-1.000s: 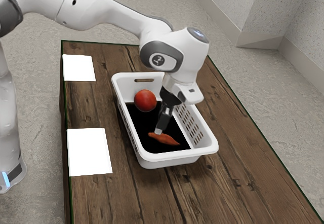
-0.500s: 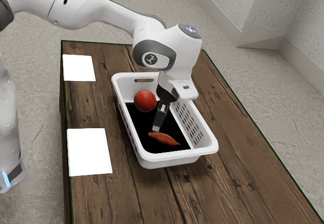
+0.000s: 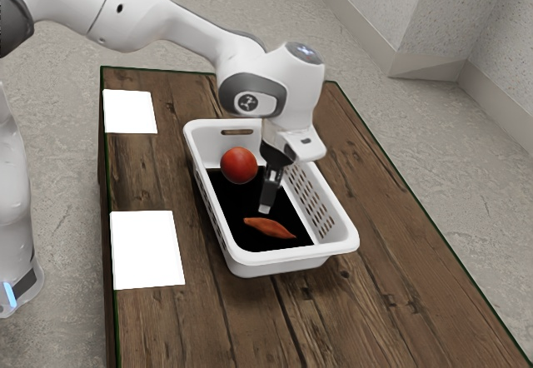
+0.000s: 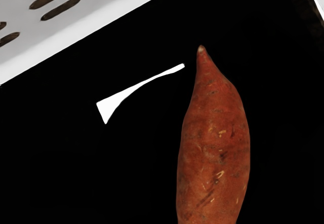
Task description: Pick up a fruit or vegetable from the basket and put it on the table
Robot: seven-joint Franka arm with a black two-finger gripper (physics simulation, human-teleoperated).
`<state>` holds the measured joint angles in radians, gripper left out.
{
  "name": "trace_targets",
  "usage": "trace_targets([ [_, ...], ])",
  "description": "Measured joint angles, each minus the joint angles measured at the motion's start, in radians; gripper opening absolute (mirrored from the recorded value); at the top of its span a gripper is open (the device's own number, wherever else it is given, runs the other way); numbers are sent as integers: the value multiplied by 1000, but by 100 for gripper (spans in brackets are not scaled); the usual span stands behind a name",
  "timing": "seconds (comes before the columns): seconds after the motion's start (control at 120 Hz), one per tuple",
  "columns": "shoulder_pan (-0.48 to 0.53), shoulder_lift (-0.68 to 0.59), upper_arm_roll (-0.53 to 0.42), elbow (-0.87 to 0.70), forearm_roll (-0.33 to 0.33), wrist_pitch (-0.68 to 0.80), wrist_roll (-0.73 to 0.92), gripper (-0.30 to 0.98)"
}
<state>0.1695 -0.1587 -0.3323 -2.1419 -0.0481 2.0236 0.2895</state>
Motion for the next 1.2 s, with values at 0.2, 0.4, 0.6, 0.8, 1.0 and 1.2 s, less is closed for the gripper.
trace_targets([
  [0.2, -1, 26, -5, -14, -12, 54, -7, 67],
  [0.4, -1, 32, -5, -28, -15, 83, -12, 66],
  [0.6, -2, 52, -5, -29, -16, 107, -16, 66],
  [0.8, -3, 80, -9, -54, -15, 152, -22, 66],
  [1.0, -4, 81, -14, -66, -15, 185, -26, 64],
  [1.2, -8, 79, -30, -66, -15, 197, -32, 52],
])
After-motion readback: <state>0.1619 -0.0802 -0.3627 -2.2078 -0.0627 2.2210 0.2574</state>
